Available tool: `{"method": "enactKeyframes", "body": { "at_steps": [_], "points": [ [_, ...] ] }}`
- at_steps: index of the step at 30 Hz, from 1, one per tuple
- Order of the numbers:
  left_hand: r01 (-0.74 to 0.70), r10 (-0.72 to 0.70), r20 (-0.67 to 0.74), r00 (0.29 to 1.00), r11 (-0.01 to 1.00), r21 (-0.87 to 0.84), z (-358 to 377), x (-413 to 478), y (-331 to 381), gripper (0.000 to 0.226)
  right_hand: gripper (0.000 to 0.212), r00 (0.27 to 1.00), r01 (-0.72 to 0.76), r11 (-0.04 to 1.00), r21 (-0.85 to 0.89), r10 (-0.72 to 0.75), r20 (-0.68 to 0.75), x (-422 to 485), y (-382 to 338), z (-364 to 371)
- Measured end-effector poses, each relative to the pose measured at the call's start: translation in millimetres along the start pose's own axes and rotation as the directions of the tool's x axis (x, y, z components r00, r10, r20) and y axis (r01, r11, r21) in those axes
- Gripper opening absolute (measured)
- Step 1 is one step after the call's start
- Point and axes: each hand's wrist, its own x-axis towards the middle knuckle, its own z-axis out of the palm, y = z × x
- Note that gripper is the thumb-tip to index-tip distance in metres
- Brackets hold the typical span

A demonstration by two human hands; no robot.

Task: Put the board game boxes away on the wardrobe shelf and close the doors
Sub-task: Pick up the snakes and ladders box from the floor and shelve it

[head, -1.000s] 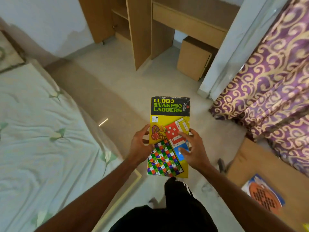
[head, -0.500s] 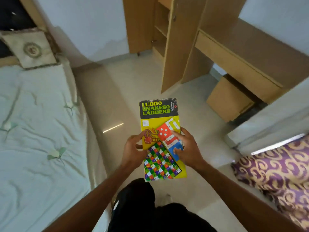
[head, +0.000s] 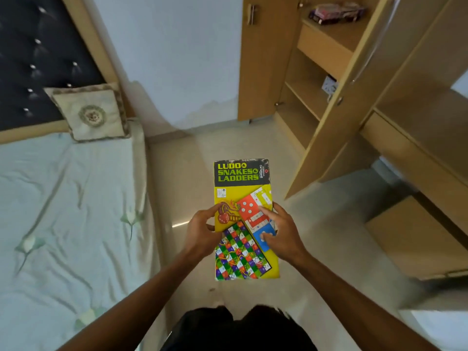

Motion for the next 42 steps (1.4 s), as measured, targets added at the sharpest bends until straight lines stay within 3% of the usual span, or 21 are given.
{"method": "enactKeyframes", "body": {
  "at_steps": [10,18,25,30,35,42],
  "points": [
    [-0.014,0.014,0.010,1.000,1.000,0.011,-34.9,275.2,55.7,0.068,0.066,0.999,-0.025,1.000,0.016,0.026,-0.047,280.1,8.1,-15.3],
    [-0.016,0.016,0.021,1.000,1.000,-0.011,-45.4,495.7,125.5,0.068,0.061,0.996,0.024,1.000,-0.013,-0.025,-0.089,507.0,6.1,-69.6],
    [-0.070,0.071,0.077,0.994,0.997,-0.022,-25.1,661.2,186.0,0.070,0.059,0.989,0.011,1.000,0.007,-0.010,-0.150,657.4,21.1,-129.3],
    [-0.154,0.153,0.145,0.978,0.988,-0.003,12.4,799.6,232.7,0.067,0.060,0.961,-0.075,0.995,0.063,0.089,-0.261,765.4,48.5,-174.0],
    [-0.248,0.241,0.311,0.919,0.969,-0.019,44.7,919.4,291.8,0.062,0.061,0.911,-0.167,0.975,0.148,0.210,-0.356,848.2,62.0,-226.3],
    [-0.409,0.441,0.484,0.756,0.895,-0.177,103.1,1040.4,409.3,0.041,0.060,0.774,-0.202,0.962,0.183,0.271,-0.572,939.5,89.5,-321.9]
  ]
}}
